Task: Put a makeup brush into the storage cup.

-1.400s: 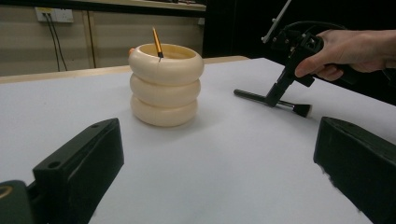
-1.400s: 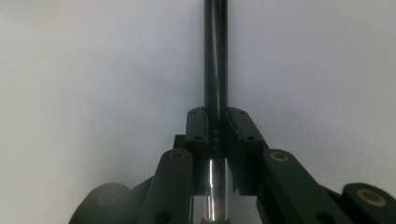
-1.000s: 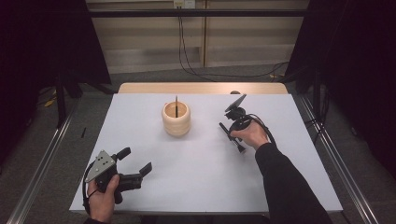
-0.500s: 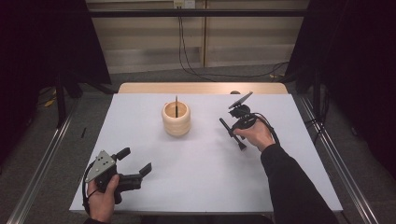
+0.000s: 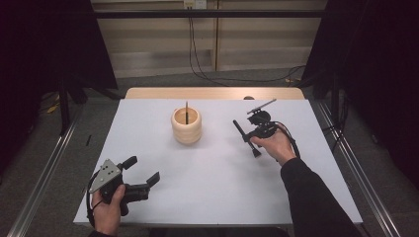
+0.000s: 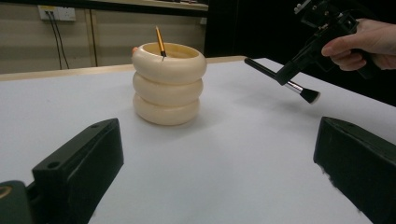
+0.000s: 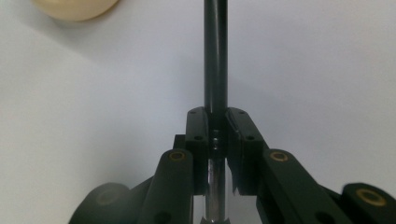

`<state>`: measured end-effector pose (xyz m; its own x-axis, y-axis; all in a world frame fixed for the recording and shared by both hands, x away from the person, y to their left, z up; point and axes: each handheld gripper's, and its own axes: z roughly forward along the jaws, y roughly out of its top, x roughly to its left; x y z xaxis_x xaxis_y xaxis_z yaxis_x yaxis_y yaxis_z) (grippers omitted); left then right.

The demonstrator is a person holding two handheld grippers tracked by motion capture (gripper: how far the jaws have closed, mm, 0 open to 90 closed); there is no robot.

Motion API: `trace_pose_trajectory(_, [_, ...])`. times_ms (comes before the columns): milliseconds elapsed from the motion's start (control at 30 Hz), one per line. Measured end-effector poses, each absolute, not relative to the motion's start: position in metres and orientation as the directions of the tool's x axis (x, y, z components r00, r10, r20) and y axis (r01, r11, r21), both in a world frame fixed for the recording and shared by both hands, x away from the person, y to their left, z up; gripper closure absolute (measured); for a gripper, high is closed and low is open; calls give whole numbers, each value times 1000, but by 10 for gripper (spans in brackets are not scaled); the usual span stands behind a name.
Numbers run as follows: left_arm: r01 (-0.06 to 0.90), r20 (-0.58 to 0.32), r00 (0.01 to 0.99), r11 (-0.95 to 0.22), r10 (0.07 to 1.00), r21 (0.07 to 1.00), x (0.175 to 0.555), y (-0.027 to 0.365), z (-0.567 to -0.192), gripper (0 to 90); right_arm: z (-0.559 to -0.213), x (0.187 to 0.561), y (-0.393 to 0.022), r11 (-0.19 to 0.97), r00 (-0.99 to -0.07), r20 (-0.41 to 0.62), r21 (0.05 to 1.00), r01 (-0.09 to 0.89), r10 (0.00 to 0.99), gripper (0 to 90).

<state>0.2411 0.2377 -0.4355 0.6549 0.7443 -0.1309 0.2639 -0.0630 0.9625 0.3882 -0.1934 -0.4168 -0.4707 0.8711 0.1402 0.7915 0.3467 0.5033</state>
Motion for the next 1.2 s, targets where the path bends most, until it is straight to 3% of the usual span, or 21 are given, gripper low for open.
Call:
trace_pose_trajectory(567, [263, -127, 651, -65, 748, 963, 239, 238, -435, 16, -408, 367, -212, 248, -481, 169, 686, 684, 860, 800])
trace_pose_trajectory(1200, [263, -134, 649, -55, 749, 963, 239, 239, -435, 16, -398, 351, -221, 124, -531, 184, 862, 491, 827, 799])
